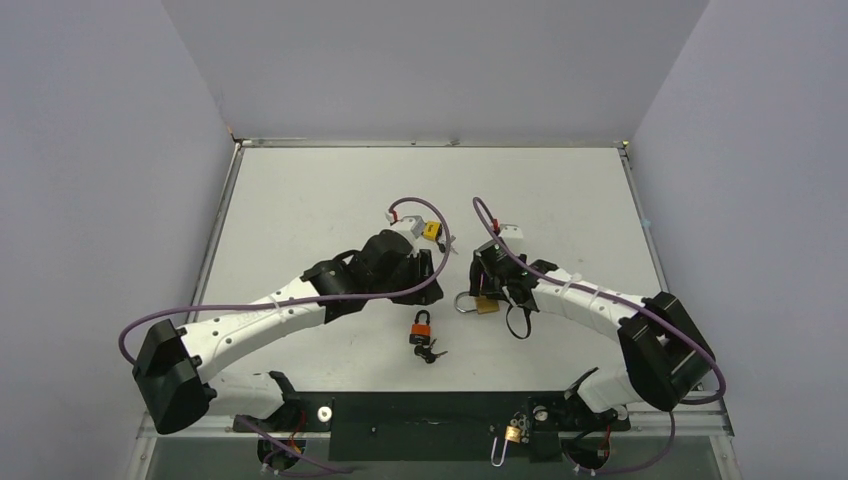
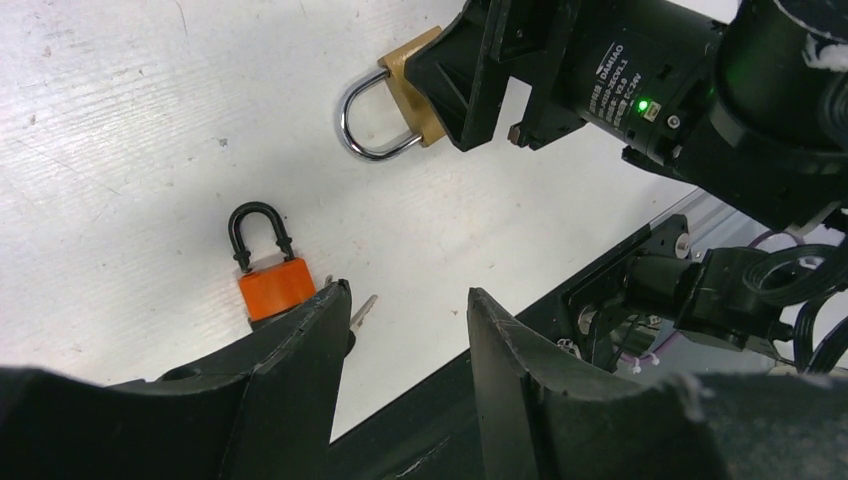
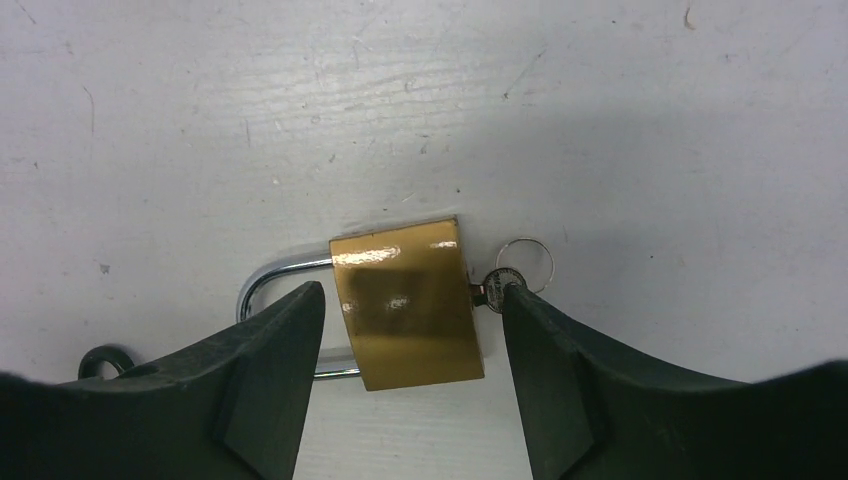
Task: Lock with the key
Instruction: Pick up the lock from the center of the board.
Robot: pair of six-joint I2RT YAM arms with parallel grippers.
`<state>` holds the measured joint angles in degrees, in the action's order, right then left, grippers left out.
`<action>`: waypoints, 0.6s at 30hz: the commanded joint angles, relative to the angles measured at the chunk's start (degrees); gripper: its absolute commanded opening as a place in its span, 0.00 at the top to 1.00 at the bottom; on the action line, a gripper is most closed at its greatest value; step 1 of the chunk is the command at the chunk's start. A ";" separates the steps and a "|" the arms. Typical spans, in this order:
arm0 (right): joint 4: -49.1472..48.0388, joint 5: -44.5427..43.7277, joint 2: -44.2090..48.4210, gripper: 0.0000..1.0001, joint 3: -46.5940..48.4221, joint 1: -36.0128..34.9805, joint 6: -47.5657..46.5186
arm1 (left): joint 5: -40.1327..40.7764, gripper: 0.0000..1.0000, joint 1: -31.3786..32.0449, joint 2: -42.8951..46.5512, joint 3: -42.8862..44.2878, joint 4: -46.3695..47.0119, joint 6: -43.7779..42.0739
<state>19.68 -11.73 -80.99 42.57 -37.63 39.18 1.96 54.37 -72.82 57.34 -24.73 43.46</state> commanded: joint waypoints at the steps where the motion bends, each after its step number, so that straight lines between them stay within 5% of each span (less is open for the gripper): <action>1: -1.25 -2.08 -1.21 0.40 3.14 -0.59 -1.99 | -4.08 0.56 -2.08 -1.18 -0.96 7.60 1.68; 18: -1.31 -2.29 -3.29 0.37 -0.51 -2.94 -0.13 | -8.03 0.56 -4.62 -11.85 -1.26 14.92 4.60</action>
<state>20.01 -12.19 -83.37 42.76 -40.25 38.26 -4.62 50.61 -83.50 55.99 -14.44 46.76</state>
